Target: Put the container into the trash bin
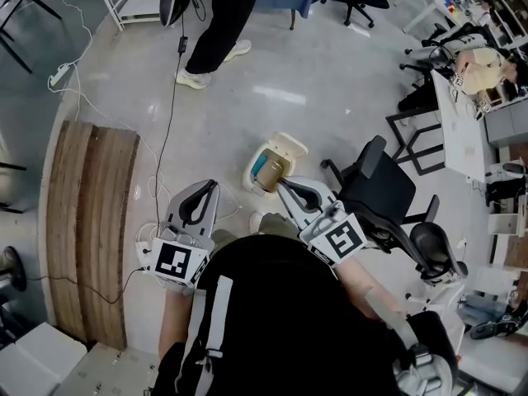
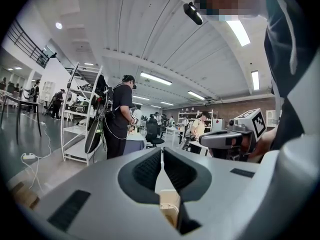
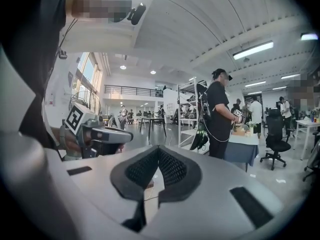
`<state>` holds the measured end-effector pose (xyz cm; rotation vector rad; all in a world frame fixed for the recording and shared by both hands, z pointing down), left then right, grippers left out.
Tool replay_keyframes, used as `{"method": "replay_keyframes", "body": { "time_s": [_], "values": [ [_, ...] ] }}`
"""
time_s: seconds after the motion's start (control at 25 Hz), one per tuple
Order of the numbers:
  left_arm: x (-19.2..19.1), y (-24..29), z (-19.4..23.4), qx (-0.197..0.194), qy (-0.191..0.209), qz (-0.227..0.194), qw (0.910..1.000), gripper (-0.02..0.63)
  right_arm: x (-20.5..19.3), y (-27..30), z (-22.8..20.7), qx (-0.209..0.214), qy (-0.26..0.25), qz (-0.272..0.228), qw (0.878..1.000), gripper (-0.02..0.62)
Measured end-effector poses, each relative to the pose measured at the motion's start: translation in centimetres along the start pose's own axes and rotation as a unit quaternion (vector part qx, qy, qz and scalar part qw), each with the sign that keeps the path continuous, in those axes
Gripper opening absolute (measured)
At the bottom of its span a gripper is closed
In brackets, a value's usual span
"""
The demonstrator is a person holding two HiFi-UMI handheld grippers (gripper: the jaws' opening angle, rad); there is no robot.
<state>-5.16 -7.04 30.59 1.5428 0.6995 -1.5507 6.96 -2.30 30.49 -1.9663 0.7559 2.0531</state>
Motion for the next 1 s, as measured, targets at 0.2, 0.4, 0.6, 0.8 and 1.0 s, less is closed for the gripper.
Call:
{"method": "replay_keyframes", "body": {
  "time_s": [0.2, 0.4, 0.6, 0.8, 1.0],
  "values": [
    [-0.3, 0.0, -0.5, -0.001, -0.002, 0.004, 1.0, 0.009, -0.6, 0.0, 0.0, 0.006, 0.011, 0.005, 1.0, 0.015],
    [-0.8, -0.1, -0.4, 0.003, -0.005, 0.013, 0.9999, 0.009, -0.7, 0.2, -0.5, 0.005, 0.022, 0.006, 1.0, 0.015],
    [-1.4, -0.1, -0.3, 0.007, -0.008, 0.015, 0.9998, 0.009, -1.2, 0.3, -0.5, 0.01, 0.024, 0.011, 1.0, 0.015],
    [-1.6, -0.3, -0.2, 0.01, -0.011, 0.016, 0.9998, 0.009, -1.4, 0.6, -0.3, 0.015, 0.027, 0.014, 0.999, 0.015],
    [-2.0, 0.1, -0.5, 0.018, -0.013, 0.026, 0.9994, 0.009, -2.1, 0.3, -0.9, 0.019, 0.03, 0.017, 0.999, 0.015]
  ]
}}
Point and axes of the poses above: the fingertips, and each gripper's own axes: y forward along the fingers, z to its left, x out of its top, the point moved 1 cm from there along -y, backward along the fingers, and after that the axes turned 3 degrees about z, right-handed, at the moved point
